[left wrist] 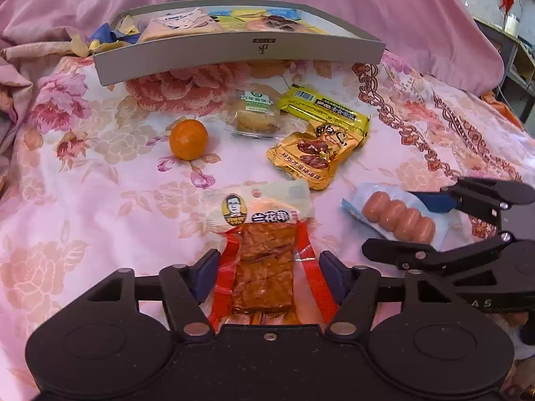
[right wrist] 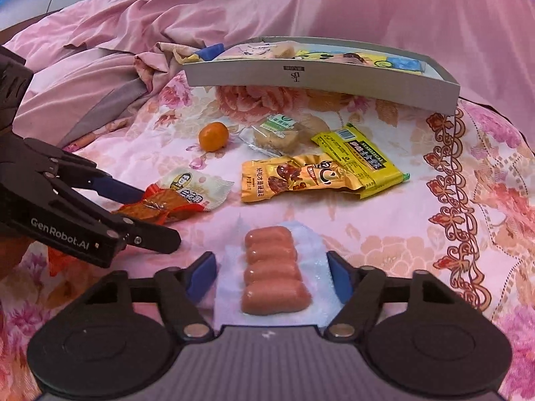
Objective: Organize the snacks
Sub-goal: 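Grasp the red spicy strip pack with the left tool while the right tool grasps the sausage pack, then lift the strip pack with the left tool while the right tool lifts the sausage pack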
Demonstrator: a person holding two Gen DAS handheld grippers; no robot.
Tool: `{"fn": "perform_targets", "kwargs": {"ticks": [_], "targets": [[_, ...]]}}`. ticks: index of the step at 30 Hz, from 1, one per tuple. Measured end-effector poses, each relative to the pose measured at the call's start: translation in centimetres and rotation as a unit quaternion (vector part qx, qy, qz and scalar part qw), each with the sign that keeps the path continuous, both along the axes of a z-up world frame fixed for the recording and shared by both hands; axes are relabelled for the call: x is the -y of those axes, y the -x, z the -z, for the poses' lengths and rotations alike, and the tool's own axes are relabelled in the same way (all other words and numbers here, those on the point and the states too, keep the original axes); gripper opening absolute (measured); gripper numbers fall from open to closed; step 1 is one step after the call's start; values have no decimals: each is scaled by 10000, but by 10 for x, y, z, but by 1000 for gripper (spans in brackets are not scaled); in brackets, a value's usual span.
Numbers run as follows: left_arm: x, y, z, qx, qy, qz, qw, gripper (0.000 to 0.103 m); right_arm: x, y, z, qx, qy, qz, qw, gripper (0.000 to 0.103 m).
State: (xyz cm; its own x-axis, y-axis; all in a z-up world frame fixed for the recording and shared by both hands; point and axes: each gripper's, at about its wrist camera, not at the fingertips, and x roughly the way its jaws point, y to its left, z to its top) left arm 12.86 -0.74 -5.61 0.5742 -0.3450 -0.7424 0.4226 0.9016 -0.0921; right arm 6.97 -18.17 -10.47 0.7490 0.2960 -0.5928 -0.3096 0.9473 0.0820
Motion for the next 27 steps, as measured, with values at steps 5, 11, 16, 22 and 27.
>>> {"fn": "perform_targets", "kwargs": {"ticks": [5, 11, 16, 22, 27], "targets": [[-8, 0, -3, -116, 252, -225, 9994, 62, -4, 3, -3, -14, 64, 118, 9999, 67], [-2, 1, 1, -36, 22, -121, 9999, 65, -8, -1, -4, -95, 141, 174, 9997, 71], [-7, 0, -2, -80, 178, -226, 9996, 62, -9, -3, -2, -142, 76, 262, 9995, 67], [-6, 4, -9, 90, 154, -311, 9994, 51, -16, 9, -7, 57, 401, 287, 9988, 61], [-8, 5, -11, 88, 216, -370, 9990, 49, -21, 15, -10, 119, 555, 328, 9978, 58]]}}
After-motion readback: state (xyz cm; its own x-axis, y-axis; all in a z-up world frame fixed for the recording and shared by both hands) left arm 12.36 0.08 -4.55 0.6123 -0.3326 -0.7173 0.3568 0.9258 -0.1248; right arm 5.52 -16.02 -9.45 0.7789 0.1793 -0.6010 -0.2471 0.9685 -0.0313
